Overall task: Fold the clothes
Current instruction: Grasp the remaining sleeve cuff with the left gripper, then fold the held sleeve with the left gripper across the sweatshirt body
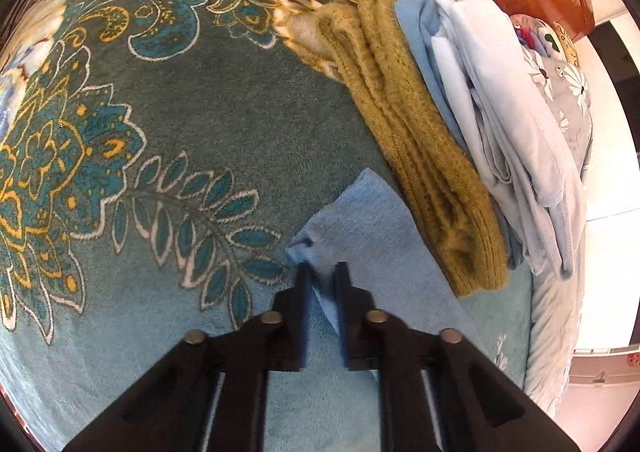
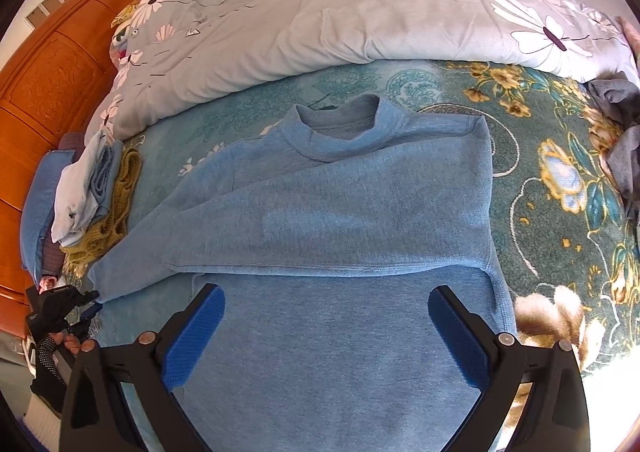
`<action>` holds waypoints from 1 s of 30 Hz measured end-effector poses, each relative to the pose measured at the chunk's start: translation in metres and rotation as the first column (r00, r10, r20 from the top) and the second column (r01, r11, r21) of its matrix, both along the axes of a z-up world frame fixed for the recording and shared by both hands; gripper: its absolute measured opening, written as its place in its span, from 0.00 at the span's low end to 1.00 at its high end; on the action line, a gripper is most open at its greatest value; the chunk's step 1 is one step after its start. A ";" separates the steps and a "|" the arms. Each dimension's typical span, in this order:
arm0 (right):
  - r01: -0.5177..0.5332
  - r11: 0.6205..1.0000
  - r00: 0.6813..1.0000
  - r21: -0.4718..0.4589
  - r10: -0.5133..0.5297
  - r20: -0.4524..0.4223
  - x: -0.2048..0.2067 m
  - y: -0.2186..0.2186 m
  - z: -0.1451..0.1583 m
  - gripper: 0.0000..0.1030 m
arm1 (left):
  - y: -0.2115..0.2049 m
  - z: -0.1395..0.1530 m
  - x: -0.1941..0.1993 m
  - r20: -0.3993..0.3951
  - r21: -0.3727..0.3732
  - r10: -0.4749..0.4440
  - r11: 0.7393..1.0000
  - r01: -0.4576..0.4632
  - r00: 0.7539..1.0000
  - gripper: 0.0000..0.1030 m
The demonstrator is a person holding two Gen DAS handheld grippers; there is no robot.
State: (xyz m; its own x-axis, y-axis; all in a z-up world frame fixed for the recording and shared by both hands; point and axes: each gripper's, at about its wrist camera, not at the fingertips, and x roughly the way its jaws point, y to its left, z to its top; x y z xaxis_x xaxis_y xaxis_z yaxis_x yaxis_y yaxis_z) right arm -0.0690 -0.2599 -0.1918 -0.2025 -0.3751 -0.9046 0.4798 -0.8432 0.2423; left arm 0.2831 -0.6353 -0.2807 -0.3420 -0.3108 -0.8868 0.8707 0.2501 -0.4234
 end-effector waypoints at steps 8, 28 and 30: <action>0.012 1.000 1.000 -0.006 -0.012 -0.011 -0.004 0.019 0.007 1.00 | 0.009 0.048 -0.032 0.100 -0.143 -0.143 0.977 0.156 0.985 0.03; 0.079 0.995 0.997 -0.059 -0.079 0.000 -0.026 0.111 0.011 1.00 | 0.188 0.156 -0.309 0.169 -0.409 -0.821 0.445 0.796 0.546 0.03; 0.090 0.994 0.996 -0.062 -0.089 0.006 -0.029 0.122 0.009 1.00 | 0.209 0.150 -0.331 0.158 -0.400 -0.851 0.409 0.820 0.501 0.03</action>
